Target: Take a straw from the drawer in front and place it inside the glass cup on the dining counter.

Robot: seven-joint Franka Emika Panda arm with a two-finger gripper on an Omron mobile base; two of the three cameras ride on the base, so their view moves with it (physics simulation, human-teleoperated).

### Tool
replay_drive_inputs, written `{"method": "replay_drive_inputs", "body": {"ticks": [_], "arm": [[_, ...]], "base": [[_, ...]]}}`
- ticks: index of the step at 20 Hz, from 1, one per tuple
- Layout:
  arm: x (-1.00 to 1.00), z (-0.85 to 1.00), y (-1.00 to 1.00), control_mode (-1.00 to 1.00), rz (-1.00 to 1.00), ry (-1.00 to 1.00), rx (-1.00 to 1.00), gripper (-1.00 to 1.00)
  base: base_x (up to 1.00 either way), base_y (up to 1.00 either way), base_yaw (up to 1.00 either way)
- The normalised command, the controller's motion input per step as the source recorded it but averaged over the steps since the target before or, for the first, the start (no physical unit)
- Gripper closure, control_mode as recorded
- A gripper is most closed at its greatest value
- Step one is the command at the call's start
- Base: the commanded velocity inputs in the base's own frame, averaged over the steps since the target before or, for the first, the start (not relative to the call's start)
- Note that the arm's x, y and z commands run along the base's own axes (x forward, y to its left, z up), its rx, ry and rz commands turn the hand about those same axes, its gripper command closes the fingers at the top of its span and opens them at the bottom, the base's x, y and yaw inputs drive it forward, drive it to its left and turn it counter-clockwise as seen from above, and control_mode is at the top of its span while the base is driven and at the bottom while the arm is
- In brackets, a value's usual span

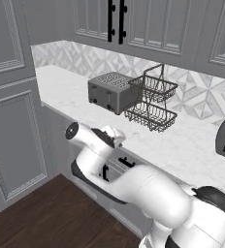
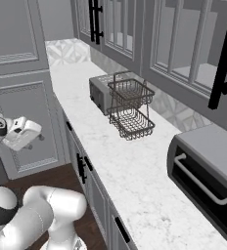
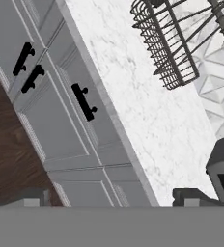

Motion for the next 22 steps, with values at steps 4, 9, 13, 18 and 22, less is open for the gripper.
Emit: {"method": "replay_drive_inputs", "body": {"ticks": [4, 9, 13, 18, 22], "arm": [[0.50, -0.74, 0.00, -1.00, -0.03, 0.00, -0.27, -1.00], [0.41, -0.68, 0.00, -1.00, -0.01, 0.00, -0.23, -1.00], [0.42, -0.58, 0.00, -1.00, -0.05, 0.00, -0.19, -1.00], [0.49, -0.43, -0.08, -1.00, -0.10, 0.03, -0.16, -1.00], [0.27, -0.38, -0.22, -1.00, -0.07, 0.04, -0.09, -1.00]], "base": [[0.00, 0.00, 0.00], [0.00, 0.00, 0.00], [0.00, 0.00, 0.00], [0.00, 0.00, 0.00], [0.00, 0.00, 0.00]]}}
